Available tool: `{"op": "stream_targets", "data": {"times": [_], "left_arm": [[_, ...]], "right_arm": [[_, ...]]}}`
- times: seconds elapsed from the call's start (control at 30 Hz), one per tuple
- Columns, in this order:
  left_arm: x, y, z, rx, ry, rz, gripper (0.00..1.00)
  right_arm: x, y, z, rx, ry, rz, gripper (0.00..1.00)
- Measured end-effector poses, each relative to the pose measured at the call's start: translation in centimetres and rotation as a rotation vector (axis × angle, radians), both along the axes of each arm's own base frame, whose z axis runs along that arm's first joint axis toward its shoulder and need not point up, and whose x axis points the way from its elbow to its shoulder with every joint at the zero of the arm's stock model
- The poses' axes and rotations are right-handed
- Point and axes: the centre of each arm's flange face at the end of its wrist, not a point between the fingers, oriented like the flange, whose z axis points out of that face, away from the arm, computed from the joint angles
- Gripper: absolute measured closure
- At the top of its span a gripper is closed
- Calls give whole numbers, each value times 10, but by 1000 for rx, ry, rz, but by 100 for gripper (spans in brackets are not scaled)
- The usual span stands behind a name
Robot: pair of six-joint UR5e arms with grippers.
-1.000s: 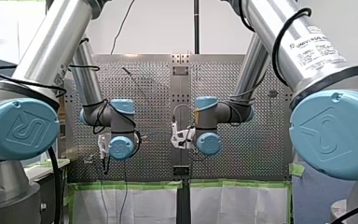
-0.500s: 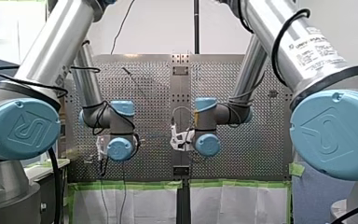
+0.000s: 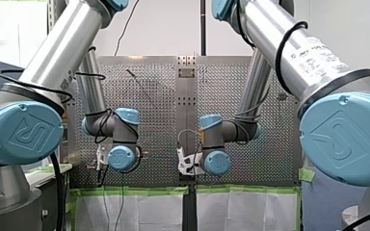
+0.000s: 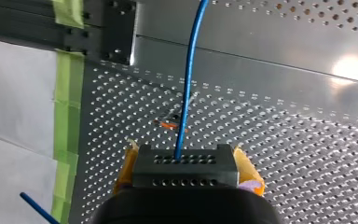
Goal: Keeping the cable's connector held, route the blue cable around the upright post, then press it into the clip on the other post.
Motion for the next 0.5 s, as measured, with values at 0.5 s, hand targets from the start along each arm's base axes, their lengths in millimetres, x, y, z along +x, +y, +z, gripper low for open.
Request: {"op": "stream_targets", "data": {"times": [0.5], "left_arm": [[13,3,20,-64,-11,4,100]], "right_arm": [[-4,-1,12,-1,-16,-8,100]]}}
